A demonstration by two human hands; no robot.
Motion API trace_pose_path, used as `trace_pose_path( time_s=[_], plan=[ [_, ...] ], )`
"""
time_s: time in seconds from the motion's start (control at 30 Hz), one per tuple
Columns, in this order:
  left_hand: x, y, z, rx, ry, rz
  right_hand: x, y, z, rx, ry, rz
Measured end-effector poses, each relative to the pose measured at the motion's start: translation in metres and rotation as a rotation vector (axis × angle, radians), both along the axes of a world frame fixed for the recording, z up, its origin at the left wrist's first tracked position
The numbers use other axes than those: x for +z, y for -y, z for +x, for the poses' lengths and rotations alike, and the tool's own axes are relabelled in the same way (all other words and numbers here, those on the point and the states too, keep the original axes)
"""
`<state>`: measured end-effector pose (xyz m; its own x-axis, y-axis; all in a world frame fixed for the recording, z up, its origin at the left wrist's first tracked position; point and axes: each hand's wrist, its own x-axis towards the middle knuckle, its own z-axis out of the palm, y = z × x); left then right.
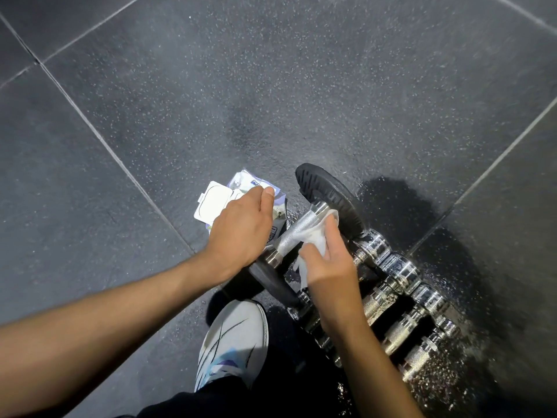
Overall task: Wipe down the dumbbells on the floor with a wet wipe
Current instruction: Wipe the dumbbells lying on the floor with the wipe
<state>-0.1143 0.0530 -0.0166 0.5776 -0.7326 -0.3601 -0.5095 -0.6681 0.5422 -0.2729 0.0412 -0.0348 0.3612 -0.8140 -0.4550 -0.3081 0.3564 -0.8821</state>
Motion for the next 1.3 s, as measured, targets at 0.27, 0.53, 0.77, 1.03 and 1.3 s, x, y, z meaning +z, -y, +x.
trace_pose_path(
  time_s=[0.27,0.53,0.77,1.03,1.3],
  plan=[
    [0.0,0.0,0.0,0.006,-0.003,0.007,-0.01,-0.021,0.007,0.164,-0.315,-0.329],
    [0.0,0.0,-0.001,-0.003,0.006,0.014,-0.014,0.007,0.018,0.446,-0.602,-0.539],
    [0.001,0.001,-0.002,0.003,0.002,0.022,-0.015,0.024,0.021,0.586,-0.564,-0.573],
    [0.0,0.001,-0.001,0.002,0.0,0.009,-0.03,-0.014,-0.002,0.515,-0.204,-0.577],
    [0.0,0.0,0.0,-0.02,0.015,0.006,-0.034,-0.012,-0.01,0.271,-0.394,-0.718]
  ],
)
